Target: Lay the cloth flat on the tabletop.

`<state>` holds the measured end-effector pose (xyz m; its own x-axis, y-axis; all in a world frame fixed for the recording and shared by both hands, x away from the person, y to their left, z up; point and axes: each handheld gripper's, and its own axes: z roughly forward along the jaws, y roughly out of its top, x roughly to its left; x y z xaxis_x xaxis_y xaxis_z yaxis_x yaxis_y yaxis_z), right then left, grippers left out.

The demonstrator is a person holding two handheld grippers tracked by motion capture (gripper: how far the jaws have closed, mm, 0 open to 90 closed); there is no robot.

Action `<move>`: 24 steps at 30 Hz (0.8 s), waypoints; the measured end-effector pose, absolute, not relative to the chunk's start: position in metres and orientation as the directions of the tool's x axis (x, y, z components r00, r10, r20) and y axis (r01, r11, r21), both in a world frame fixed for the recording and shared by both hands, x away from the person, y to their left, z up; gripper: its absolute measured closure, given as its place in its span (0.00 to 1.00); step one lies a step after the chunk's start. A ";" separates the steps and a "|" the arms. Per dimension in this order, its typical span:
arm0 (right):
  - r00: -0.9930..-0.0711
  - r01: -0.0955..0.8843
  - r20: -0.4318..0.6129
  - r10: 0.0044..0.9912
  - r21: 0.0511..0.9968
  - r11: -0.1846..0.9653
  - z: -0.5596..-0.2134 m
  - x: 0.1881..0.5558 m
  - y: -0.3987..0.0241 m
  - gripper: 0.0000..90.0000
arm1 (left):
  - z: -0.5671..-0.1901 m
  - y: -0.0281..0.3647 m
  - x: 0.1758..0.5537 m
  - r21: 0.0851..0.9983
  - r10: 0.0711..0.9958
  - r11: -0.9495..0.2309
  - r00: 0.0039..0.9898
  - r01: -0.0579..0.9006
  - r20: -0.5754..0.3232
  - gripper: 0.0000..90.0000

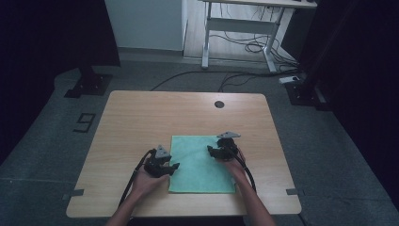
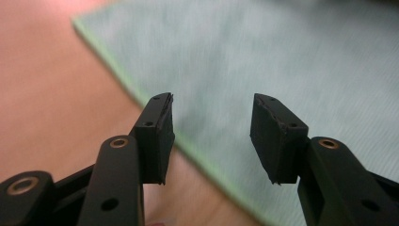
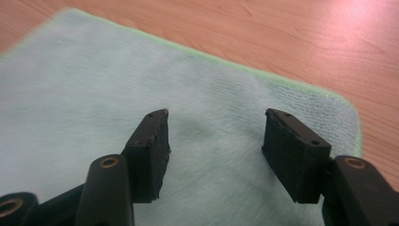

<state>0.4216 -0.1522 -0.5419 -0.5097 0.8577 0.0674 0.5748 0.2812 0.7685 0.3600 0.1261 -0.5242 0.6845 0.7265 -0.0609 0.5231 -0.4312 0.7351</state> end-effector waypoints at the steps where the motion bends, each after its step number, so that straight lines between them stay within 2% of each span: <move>1: -0.521 0.565 0.069 0.851 0.776 0.282 -0.539 0.417 -0.152 0.47 | -0.521 0.122 0.366 0.736 0.727 -0.432 0.684 0.521 -0.057 0.55; 3: -0.538 0.544 0.081 0.839 0.794 0.272 -0.533 0.402 -0.150 0.48 | -0.520 0.115 0.382 0.732 0.733 -0.427 0.678 0.531 -0.064 0.55; 6: -0.585 0.526 0.052 0.809 0.783 0.330 -0.535 0.381 -0.142 0.47 | -0.525 0.107 0.405 0.717 0.742 -0.421 0.666 0.555 -0.079 0.55; 10: -0.606 0.543 0.067 0.793 0.764 0.350 -0.543 0.365 -0.142 0.44 | -0.538 0.104 0.422 0.684 0.761 -0.410 0.640 0.604 -0.109 0.55; 16: -0.586 0.545 0.019 0.810 0.750 0.376 -0.550 0.349 -0.158 0.41 | -0.541 0.107 0.423 0.693 0.761 -0.392 0.636 0.604 -0.124 0.58; 21: -0.539 0.574 0.042 0.841 0.748 0.331 -0.547 0.342 -0.181 0.43 | -0.541 0.106 0.422 0.691 0.762 -0.398 0.637 0.603 -0.116 0.56; 24: -0.561 0.538 0.052 0.826 0.782 0.316 -0.533 0.336 -0.171 0.45 | -0.541 0.105 0.421 0.691 0.763 -0.401 0.636 0.602 -0.111 0.55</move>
